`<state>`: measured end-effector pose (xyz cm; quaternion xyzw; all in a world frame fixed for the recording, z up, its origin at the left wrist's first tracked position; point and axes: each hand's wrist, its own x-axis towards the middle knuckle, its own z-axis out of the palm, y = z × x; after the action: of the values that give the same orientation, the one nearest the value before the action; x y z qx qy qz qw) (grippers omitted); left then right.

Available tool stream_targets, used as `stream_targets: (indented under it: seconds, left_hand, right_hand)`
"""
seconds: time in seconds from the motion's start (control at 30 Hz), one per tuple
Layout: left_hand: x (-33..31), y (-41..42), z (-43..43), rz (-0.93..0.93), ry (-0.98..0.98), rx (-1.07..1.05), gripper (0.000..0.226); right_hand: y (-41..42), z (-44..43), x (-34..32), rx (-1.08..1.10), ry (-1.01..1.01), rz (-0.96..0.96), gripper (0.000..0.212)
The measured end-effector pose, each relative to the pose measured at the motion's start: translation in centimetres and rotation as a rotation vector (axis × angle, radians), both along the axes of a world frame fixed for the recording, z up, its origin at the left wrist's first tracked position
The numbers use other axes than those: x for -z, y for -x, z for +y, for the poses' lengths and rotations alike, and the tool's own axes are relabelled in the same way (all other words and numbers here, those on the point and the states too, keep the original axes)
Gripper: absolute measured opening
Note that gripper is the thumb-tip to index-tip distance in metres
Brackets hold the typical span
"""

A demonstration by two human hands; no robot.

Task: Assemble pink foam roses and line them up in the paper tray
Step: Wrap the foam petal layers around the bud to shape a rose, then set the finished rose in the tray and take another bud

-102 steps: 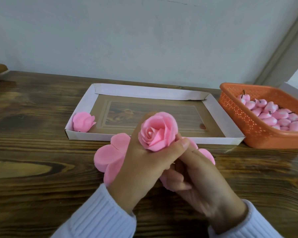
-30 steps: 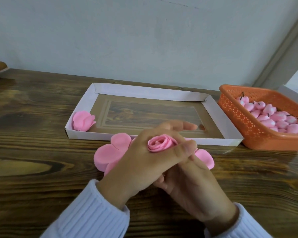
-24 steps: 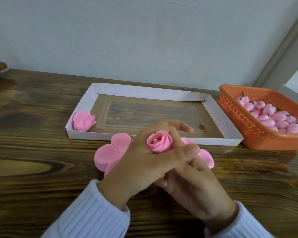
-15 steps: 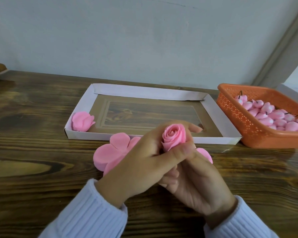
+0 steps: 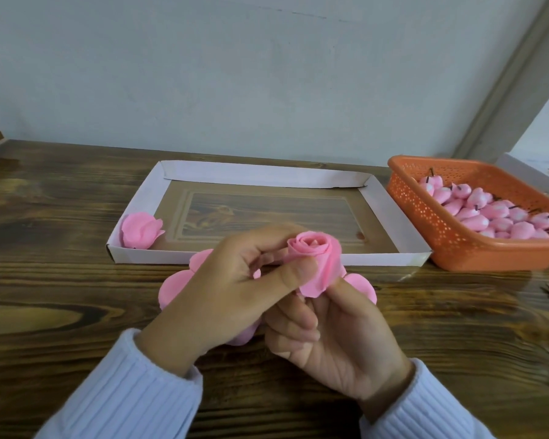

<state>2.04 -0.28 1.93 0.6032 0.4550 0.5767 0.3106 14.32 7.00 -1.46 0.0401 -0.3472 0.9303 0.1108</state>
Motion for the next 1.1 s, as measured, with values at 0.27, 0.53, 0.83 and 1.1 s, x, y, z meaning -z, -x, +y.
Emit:
stream_targets:
  seconds: [0.27, 0.53, 0.83, 1.1]
  left_hand:
    - [-3.3, 2.7, 1.0, 0.081, -0.095, -0.329, 0.018]
    - [-2.1, 13.2, 4.0, 0.405, 0.178, -0.669, 0.033]
    - [3.2, 14.4, 4.7, 0.979, 0.545, -0.722, 0.006]
    - [4.1, 16.9, 3.5, 1.225, 0.616, -0.872, 0.030]
  right_hand:
    - [-0.3, 0.7, 0.5, 0.074, 0.088, -0.161, 0.042]
    - [-0.5, 0.6, 0.3, 0.094, 0.067, -0.146, 0.035]
    - [-0.7, 0.6, 0.4, 0.096, 0.050, -0.130, 0.024]
    - [-0.7, 0.5, 0.3, 0.107, 0.022, -0.126, 0.025]
